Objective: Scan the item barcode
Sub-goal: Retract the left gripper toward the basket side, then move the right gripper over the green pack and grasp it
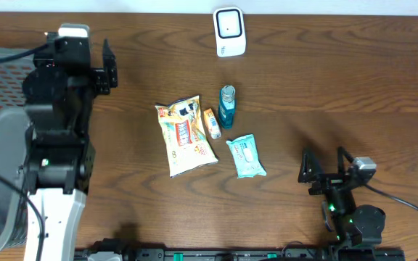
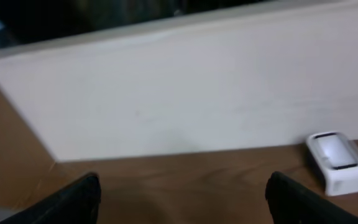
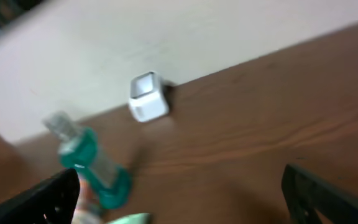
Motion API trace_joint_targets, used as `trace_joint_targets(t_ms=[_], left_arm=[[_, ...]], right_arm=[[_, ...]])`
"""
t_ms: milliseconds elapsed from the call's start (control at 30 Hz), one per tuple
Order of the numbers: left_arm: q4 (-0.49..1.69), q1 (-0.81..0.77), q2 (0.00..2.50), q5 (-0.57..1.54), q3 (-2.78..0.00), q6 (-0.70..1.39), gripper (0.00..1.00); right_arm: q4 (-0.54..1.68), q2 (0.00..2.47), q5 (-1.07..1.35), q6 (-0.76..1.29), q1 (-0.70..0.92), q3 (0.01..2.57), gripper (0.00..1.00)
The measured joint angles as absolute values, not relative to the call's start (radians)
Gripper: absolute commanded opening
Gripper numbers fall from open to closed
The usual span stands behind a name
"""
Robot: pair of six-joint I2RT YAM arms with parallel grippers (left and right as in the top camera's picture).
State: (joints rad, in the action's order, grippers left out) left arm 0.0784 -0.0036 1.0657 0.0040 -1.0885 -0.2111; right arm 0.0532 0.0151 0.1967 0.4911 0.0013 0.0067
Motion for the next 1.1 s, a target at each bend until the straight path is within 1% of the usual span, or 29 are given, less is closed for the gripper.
trace_joint_targets(t_ms=[133, 200, 433, 467, 633, 733, 867, 967, 1100], left_arm=[[0.079, -0.004, 0.992, 0.056, -1.089, -0.211, 0.84], [0.079, -0.004, 0.941, 0.079, -1.089, -0.211, 0.84], [0.078, -0.016, 0.728, 0.142, -1.089, -0.211, 0.84], [0.078, -0.021, 0.7, 0.149, -1.089, -0.211, 0.98], [0.08, -0.028, 0.591, 0.159, -1.089, -0.215, 0.98], [0.094, -0.028, 0.529, 0.159, -1.089, -0.215, 0.98], [0.125, -0.037, 0.453, 0.159, -1.089, -0.237, 0.98], [0.151, -0.062, 0.411, 0.16, -1.089, -0.281, 0.98], [0.164, -0.079, 0.369, 0.159, -1.089, -0.343, 0.98]], right_arm=[[0.043, 0.015, 0.319, 0.664, 0.001, 0.007, 0.99], [0.041, 0.015, 0.389, 0.716, 0.001, 0.007, 0.99], [0.04, 0.015, 0.545, 0.789, 0.001, 0.007, 0.99], [0.04, 0.015, 0.567, 0.794, 0.001, 0.007, 0.99], [0.04, 0.015, 0.665, 0.807, 0.001, 0.007, 0.99], [0.001, 0.015, 0.704, 0.832, 0.001, 0.007, 0.99], [-0.077, 0.015, 0.731, 0.969, 0.001, 0.007, 0.99], [-0.088, 0.015, 0.738, 1.09, 0.001, 0.006, 0.99], [-0.105, 0.015, 0.765, 1.16, 0.001, 0.007, 0.99]])
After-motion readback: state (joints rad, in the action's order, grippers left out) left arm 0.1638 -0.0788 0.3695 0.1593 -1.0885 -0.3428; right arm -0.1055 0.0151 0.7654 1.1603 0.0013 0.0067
